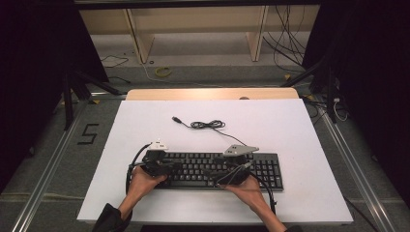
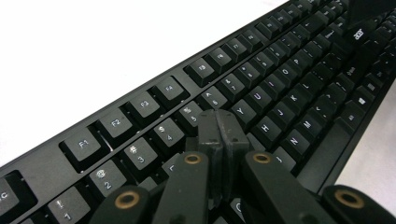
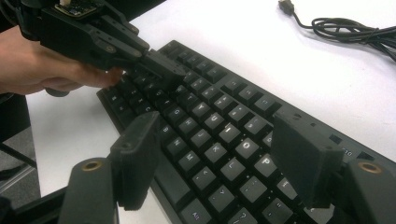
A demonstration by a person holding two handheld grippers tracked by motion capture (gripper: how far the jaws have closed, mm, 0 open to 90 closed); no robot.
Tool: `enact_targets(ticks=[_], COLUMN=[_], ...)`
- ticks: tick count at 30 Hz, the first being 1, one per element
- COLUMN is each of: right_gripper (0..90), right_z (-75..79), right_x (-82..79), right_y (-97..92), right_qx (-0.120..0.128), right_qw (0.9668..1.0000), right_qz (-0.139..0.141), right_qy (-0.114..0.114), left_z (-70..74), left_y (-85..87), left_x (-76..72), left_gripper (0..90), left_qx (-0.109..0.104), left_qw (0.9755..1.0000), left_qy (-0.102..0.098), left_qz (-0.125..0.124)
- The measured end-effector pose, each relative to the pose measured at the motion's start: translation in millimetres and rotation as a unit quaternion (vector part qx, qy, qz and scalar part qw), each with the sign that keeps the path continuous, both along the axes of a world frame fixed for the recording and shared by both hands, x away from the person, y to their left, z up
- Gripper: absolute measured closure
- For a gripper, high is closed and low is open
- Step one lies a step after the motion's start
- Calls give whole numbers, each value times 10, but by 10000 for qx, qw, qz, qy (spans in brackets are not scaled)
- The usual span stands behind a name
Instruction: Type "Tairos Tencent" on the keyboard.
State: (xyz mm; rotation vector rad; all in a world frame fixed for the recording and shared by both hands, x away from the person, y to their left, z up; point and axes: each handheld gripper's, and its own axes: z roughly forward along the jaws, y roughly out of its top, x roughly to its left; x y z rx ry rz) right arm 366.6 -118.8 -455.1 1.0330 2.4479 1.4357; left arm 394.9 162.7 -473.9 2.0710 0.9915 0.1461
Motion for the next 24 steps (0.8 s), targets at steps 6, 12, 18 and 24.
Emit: enact_targets(ticks=[6, 12, 18, 24], right_gripper=[339, 337, 335, 336], right_z=[-3, 0, 1, -2], right_x=[1, 0, 1, 4], right_y=[1, -2, -3, -4], right_qx=[-1, 8, 15, 2], right_qw=[10000, 10000, 10000, 10000], right_qz=[4, -6, -12, -18], right_qy=[-4, -1, -7, -7], left_z=[-14, -30, -36, -56], left_y=[-3, -7, -17, -37], left_x=[16, 21, 15, 4], left_gripper=[888, 889, 889, 892], left_qx=[39, 86, 95, 204], left_qw=[10000, 10000, 9999, 9998], left_qy=[13, 47, 44, 24], left_qz=[9, 18, 19, 45])
